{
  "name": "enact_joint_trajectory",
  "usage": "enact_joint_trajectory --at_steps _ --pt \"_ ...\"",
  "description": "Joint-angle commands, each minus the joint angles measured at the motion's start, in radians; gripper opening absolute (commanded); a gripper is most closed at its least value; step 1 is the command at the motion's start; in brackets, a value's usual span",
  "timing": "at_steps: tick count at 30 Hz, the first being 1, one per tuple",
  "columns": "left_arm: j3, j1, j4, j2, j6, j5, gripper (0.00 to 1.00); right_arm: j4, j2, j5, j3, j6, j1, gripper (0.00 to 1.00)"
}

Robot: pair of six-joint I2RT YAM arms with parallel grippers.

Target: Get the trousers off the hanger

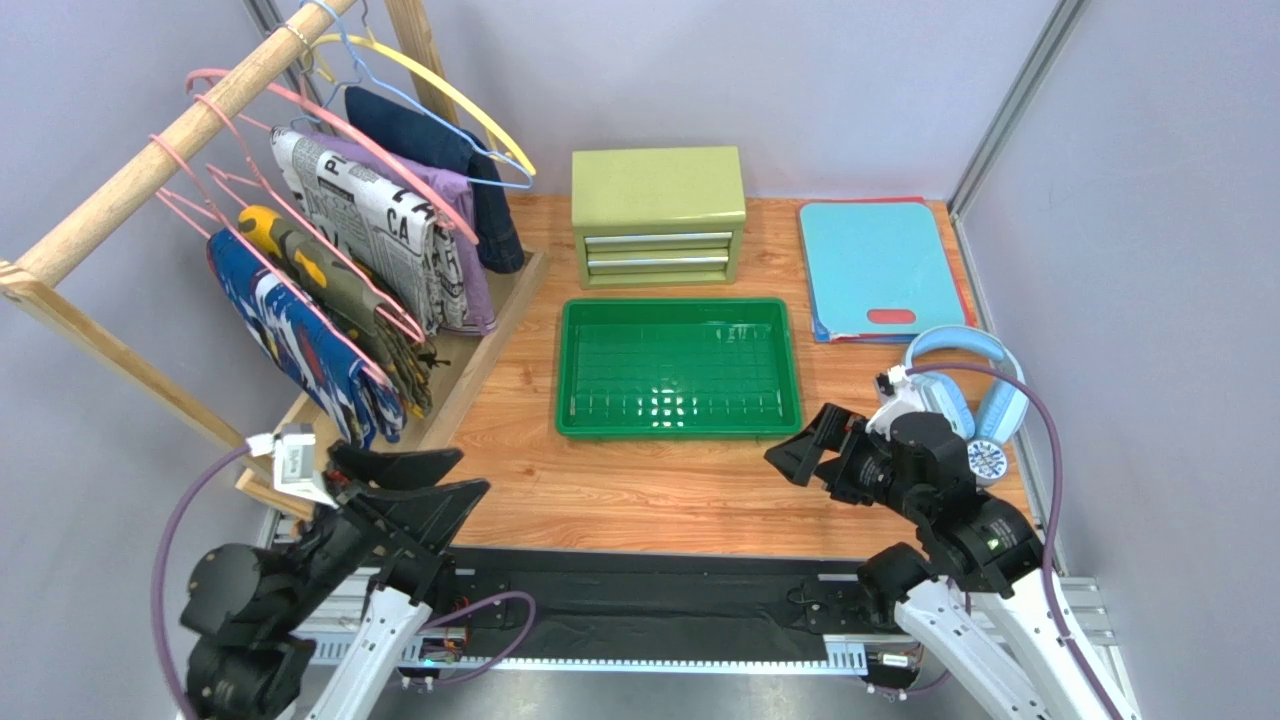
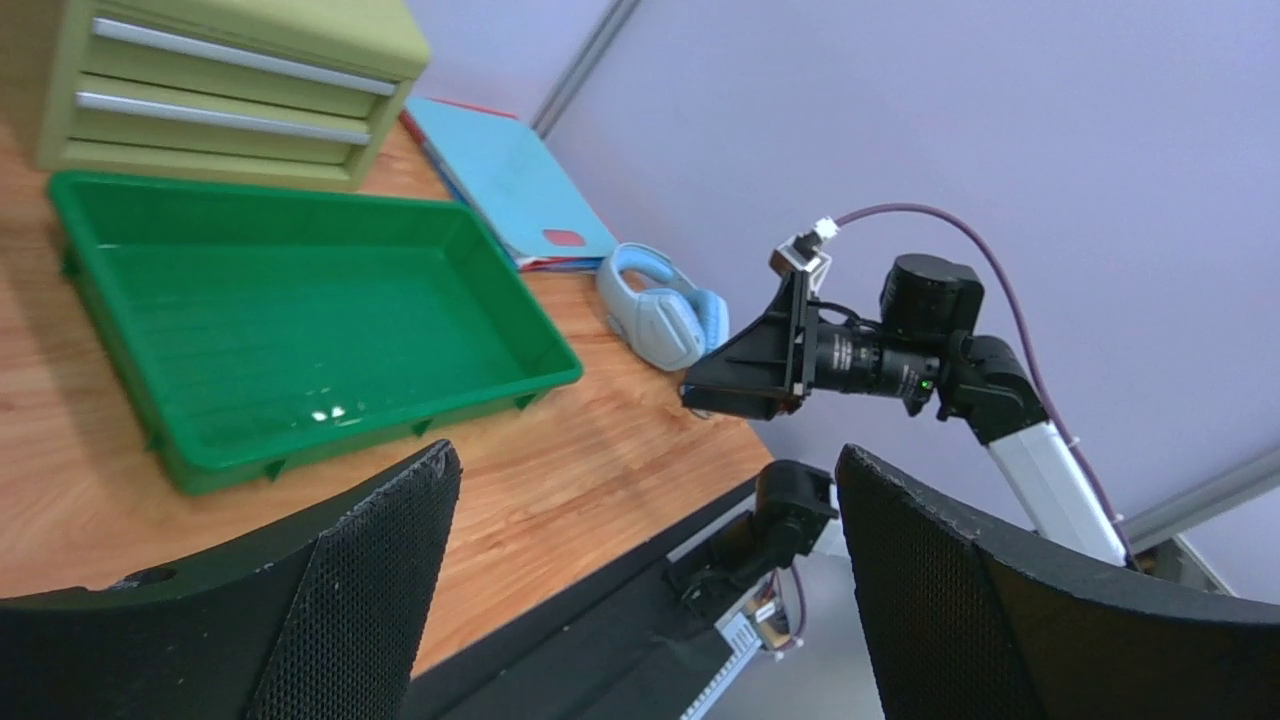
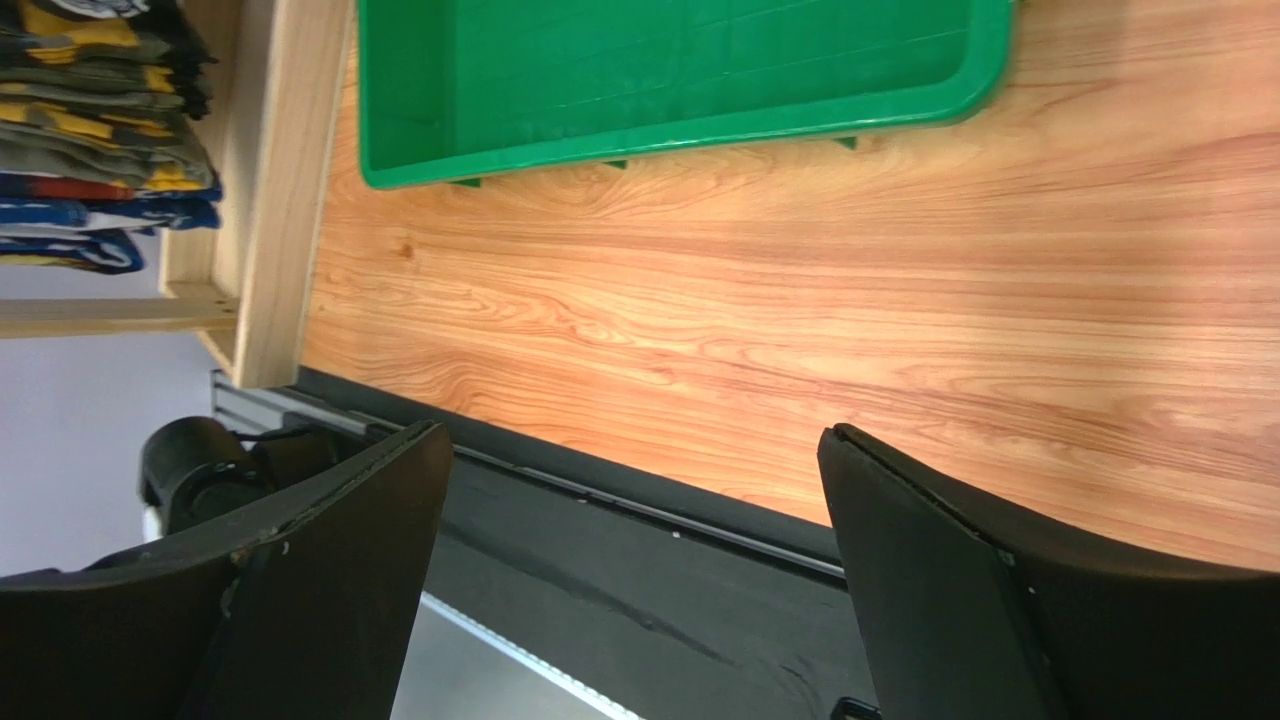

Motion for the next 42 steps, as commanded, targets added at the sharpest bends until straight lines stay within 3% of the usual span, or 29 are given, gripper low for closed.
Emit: enact_joint_trajectory --at_steps 1,6,13,22,27,31,42 --pt "0.161 -0.001 -0.275 0.057 0.040 -0.110 1.00 -0.029 0.035 0.051 0.073 -0.064 0.005 1.00" --pt "0.196 -0.003 -0.211 0.052 0.043 -0.153 1.00 -0.011 0.004 -0.015 0.112 -0.106 0.005 1.00" --pt "0.464 -0.003 -0.476 0.417 0.176 -0.349 0.94 0.063 0.056 -0.205 0.130 -0.170 0.005 1.00" --pt "0.803 -0.003 -0.515 0.658 0.243 -0.515 0.91 0.163 0.189 -0.423 0.164 -0.129 0.005 0.97" --pt "0.989 -0.003 -0.695 0.825 0.186 -0.647 0.88 0.083 0.297 -0.371 0.293 -0.162 0.005 0.97" --pt "1.023 -0.003 -0.749 0.855 0.109 -0.710 0.87 -0.003 0.370 -0.368 0.389 -0.196 0.006 0.97" --pt "0.937 -0.001 -0.811 0.911 0.149 -0.935 0.77 -0.044 0.395 -0.339 0.483 -0.241 0.005 0.97"
